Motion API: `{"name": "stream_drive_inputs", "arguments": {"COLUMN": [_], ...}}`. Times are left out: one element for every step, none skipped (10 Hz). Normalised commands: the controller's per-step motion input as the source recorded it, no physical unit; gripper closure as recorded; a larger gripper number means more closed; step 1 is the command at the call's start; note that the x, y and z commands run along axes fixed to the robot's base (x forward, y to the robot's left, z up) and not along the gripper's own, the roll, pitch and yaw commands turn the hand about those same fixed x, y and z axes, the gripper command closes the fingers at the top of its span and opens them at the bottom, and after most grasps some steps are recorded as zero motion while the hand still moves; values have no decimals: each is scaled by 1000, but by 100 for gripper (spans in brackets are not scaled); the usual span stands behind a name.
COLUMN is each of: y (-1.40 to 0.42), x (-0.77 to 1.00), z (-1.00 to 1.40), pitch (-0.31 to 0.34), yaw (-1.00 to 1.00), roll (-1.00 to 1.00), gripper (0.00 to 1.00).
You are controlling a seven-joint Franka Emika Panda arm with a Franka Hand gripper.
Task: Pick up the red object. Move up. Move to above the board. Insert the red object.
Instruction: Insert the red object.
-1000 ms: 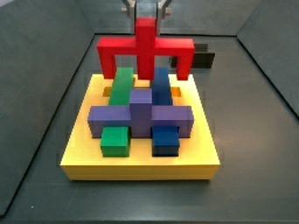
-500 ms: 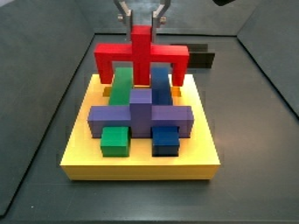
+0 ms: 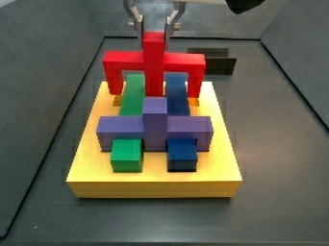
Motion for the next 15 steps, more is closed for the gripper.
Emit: {"name": "stream_drive_inputs", "arguments": {"y": [0,0,0,-6,-29,0,17,29,80,80,29,0,0,0,3], "x": [0,-26,0,0,103,169,126,0,-100,-111,-77,-34,0,0,74], "z": [-134,-177,-223,-280,-274,-214,-111,0,0,0,0,0,-29,-114,-183], "pitch": [-34,-66,-74,-87,-100,-91,-80,-60,-101,-67,-31,0,0,0,0], "yaw": [0,0,0,0,3,43,57,91,120,106,86,29,6,0,0], "roll": [0,0,0,0,-63,-134,-126,-79,-41,-13,0,20,67,84,33], "gripper": [100,100,100,100,100,100,100,100,100,100,100,100,100,100,100]}}
